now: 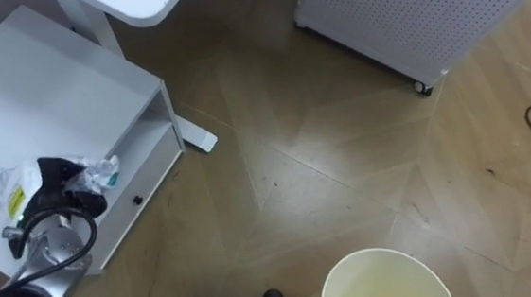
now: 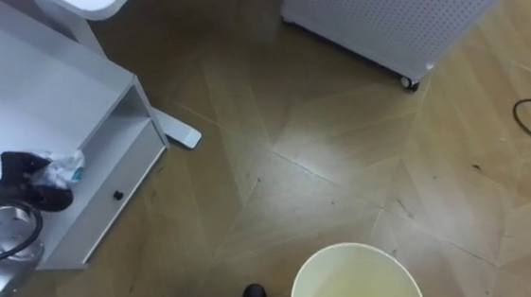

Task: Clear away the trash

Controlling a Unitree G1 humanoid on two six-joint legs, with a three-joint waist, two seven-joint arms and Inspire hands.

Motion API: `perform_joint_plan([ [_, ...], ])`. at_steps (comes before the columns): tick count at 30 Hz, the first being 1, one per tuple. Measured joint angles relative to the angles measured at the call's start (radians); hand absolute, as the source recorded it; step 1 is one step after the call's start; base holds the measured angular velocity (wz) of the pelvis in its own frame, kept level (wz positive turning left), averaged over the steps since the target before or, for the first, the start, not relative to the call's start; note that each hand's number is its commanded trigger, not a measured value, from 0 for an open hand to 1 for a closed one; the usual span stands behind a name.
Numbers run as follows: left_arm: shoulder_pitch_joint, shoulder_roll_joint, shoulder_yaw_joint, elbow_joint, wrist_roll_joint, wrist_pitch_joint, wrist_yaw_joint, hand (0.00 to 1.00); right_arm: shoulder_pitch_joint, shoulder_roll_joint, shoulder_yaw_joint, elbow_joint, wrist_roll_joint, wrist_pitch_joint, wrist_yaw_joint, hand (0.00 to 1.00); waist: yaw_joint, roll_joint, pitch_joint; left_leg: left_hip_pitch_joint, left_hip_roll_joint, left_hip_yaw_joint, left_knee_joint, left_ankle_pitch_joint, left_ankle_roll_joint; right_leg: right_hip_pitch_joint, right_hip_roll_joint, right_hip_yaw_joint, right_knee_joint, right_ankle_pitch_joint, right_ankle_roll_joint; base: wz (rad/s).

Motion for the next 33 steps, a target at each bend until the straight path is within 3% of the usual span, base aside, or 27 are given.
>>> perform_joint_plan([
  [5, 0.088, -0.105, -0.013, -0.149, -0.099, -0.063, -0.082, 1.00, -0.060, 0.068, 0.016, -0.010, -0.085, -0.068, -0.032, 1.00, 0.040, -0.004, -0.0014, 0.054, -0.007, 0.007, -0.067, 0.022, 0.000, 0.052, -0.010, -0.010, -0.054, 0.010, 0.003, 0.06],
  [6, 0.117, -0.126, -0.030, -0.204, -0.136, -0.070, -0.110, 1.00, -0.071, 0.076, 0.024, -0.031, -0.106, -0.085, -0.037, 1.00, 0.046, -0.009, -0.0034, 0.060, -0.017, 0.011, -0.083, 0.029, 0.000, 0.053, -0.016, -0.011, -0.057, 0.010, 0.003, 0.08],
  [8, 0.169, -0.173, -0.054, -0.283, -0.178, -0.078, -0.170, 1.00, -0.091, 0.106, 0.037, -0.054, -0.180, -0.088, -0.037, 1.00, 0.069, -0.016, -0.0057, 0.069, -0.019, 0.008, -0.100, 0.036, -0.003, 0.061, -0.016, -0.012, -0.065, 0.010, 0.003, 0.07],
  [11, 0.222, -0.236, -0.078, -0.299, -0.179, -0.083, -0.235, 1.00, -0.097, 0.150, 0.059, -0.091, -0.257, -0.080, -0.011, 1.00, 0.093, -0.027, -0.0121, 0.090, -0.025, 0.002, -0.122, 0.046, -0.008, 0.081, -0.018, -0.015, -0.080, 0.011, 0.002, 0.08],
  [14, 0.260, -0.274, -0.132, -0.303, -0.183, -0.082, -0.296, 1.00, -0.103, 0.189, 0.067, -0.137, -0.286, -0.065, 0.019, 1.00, 0.105, -0.035, -0.0163, 0.100, -0.037, -0.001, -0.146, 0.061, -0.007, 0.089, -0.029, -0.025, -0.090, 0.011, 0.002, 0.14],
  [18, 0.304, -0.286, -0.174, -0.307, -0.183, -0.080, -0.373, 1.00, -0.105, 0.221, 0.066, -0.159, -0.340, -0.047, 0.052, 1.00, 0.114, -0.045, -0.0178, 0.107, -0.037, 0.002, -0.150, 0.063, -0.004, 0.096, -0.034, -0.022, -0.099, 0.011, 0.005, 0.03],
  [21, 0.321, -0.285, -0.198, -0.312, -0.207, -0.068, -0.419, 1.00, -0.091, 0.223, 0.072, -0.169, -0.359, -0.037, 0.062, 1.00, 0.115, -0.057, -0.0181, 0.105, -0.038, 0.003, -0.158, 0.064, -0.002, 0.093, -0.037, -0.024, -0.099, 0.013, 0.008, 0.00],
  [26, 0.356, -0.302, -0.254, -0.347, -0.206, -0.061, -0.498, 1.00, -0.041, 0.231, 0.071, -0.188, -0.363, -0.036, 0.061, 1.00, 0.113, -0.058, -0.0203, 0.104, -0.038, 0.006, -0.162, 0.065, 0.001, 0.093, -0.032, -0.027, -0.107, 0.021, 0.008, -0.01],
  [29, 0.375, -0.307, -0.290, -0.345, -0.206, -0.043, -0.536, 1.00, -0.017, 0.231, 0.077, -0.188, -0.362, -0.036, 0.062, 1.00, 0.113, -0.057, -0.0280, 0.106, -0.038, 0.013, -0.165, 0.065, 0.001, 0.094, -0.029, -0.025, -0.107, 0.024, 0.007, -0.05],
  [31, 0.393, -0.306, -0.294, -0.344, -0.206, -0.034, -0.560, 1.00, -0.006, 0.231, 0.080, -0.173, -0.362, -0.036, 0.071, 1.00, 0.114, -0.054, -0.0416, 0.112, -0.039, 0.016, -0.169, 0.066, 0.000, 0.097, -0.029, -0.024, -0.107, 0.024, 0.006, -0.02],
  [32, 0.401, -0.305, -0.294, -0.344, -0.206, -0.033, -0.565, 0.75, -0.005, 0.230, 0.079, -0.168, -0.362, -0.036, 0.075, 1.00, 0.115, -0.054, -0.0418, 0.116, -0.039, 0.017, -0.172, 0.067, -0.001, 0.100, -0.028, -0.024, -0.108, 0.024, 0.006, 0.00],
  [33, 0.408, -0.302, -0.295, -0.345, -0.206, -0.030, -0.579, 0.00, -0.006, 0.230, 0.079, -0.157, -0.362, -0.036, 0.082, 1.00, 0.116, -0.054, -0.0419, 0.129, -0.042, 0.018, -0.182, 0.071, -0.001, 0.109, -0.028, -0.023, -0.113, 0.025, 0.006, 0.05],
])
